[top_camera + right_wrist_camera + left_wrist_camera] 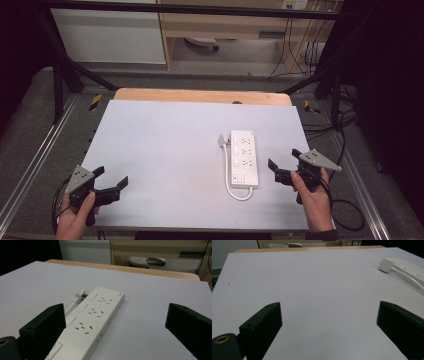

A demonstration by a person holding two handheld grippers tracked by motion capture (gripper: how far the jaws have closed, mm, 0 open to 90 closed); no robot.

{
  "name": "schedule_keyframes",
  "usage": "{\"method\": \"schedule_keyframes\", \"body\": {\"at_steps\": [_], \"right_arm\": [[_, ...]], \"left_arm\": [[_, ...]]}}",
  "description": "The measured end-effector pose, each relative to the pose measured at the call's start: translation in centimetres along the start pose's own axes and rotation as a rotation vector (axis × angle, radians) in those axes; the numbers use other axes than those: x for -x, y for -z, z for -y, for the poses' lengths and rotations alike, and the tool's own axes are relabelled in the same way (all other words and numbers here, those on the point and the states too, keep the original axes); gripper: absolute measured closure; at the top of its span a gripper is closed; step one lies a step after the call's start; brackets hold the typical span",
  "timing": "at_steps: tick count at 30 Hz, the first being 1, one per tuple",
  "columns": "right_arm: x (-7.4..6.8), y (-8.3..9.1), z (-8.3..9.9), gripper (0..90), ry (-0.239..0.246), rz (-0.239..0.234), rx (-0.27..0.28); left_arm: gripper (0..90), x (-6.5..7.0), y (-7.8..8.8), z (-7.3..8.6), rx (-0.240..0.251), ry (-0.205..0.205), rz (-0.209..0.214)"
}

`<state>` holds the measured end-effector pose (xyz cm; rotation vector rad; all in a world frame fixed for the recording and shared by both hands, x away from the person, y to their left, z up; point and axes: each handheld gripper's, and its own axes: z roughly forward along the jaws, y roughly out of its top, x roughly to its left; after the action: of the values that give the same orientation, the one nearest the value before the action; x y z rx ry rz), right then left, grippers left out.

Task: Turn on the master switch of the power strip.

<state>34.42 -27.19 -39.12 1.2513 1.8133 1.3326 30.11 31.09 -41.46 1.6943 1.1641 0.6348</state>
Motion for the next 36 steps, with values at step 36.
{"method": "schedule_keyframes", "body": {"at_steps": [36], "right_arm": [[4.0,1.1,4.1,3.5,-0.021,0.078,-0.104]], "left_arm": [[6.2,-0.1,0.1,0.0,0.000,-0.001,-0.001]]}}
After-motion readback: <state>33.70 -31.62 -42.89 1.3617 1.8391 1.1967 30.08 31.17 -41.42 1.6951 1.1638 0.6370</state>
